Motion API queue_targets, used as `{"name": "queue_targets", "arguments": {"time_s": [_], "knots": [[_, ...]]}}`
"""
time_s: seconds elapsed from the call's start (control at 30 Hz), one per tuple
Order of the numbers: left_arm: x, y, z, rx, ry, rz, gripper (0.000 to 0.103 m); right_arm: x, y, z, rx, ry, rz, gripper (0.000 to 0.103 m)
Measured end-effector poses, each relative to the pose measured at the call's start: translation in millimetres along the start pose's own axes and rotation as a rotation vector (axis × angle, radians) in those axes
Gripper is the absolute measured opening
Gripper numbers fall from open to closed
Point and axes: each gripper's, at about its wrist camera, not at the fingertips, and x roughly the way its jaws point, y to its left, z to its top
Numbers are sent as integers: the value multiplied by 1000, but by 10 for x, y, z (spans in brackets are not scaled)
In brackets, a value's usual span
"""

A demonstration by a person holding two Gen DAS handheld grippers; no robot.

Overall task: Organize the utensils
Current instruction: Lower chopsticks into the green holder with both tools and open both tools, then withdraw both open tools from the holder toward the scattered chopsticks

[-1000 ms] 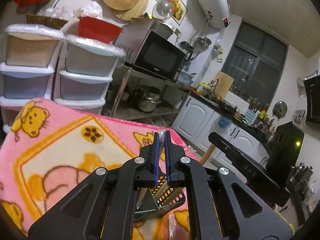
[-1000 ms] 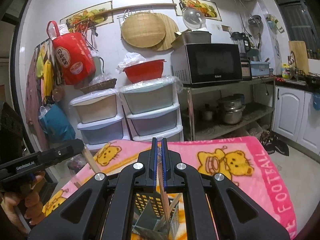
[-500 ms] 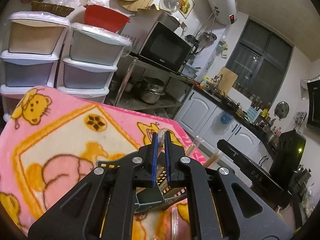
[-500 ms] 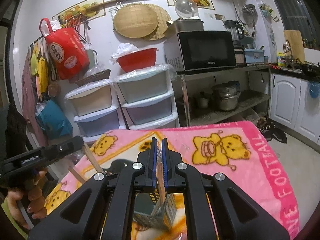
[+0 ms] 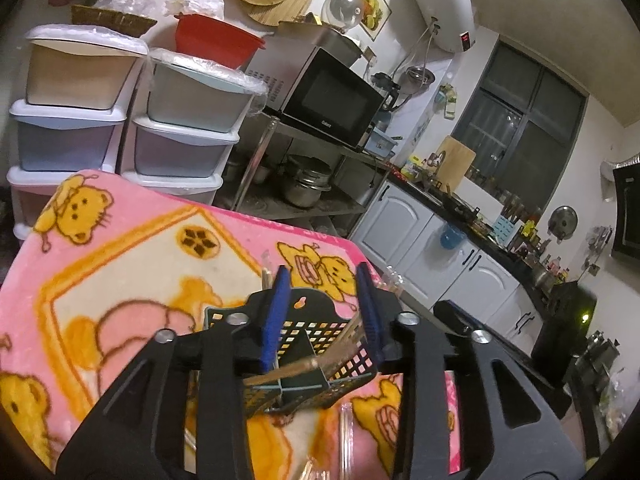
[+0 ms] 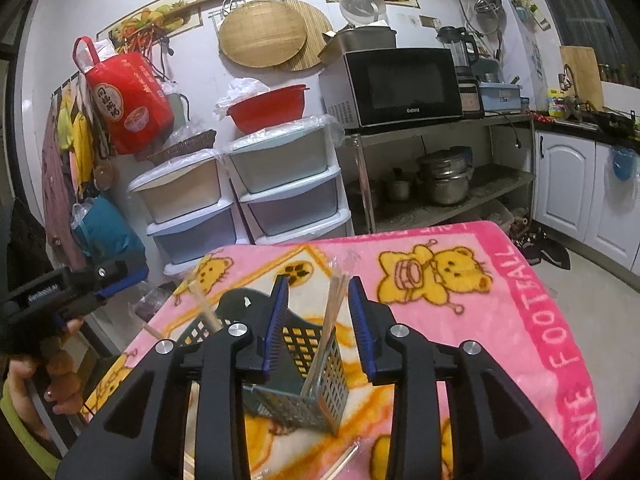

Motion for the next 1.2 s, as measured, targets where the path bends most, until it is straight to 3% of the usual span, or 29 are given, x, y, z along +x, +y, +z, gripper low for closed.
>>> {"name": "queue_targets", "arguments": {"time_s": [0.2,0.73,1.2], "knots": [[-201,-64,-3,12,-21,3,50,-83,3,-68,3,12,-1,38],[-430,41,-240,-5,22,41,92,-267,99,-251,-31,40,-8,49],[-572,292,-476,-47,51,101,92,-349,168,-499,-70,71,-46,57]]}}
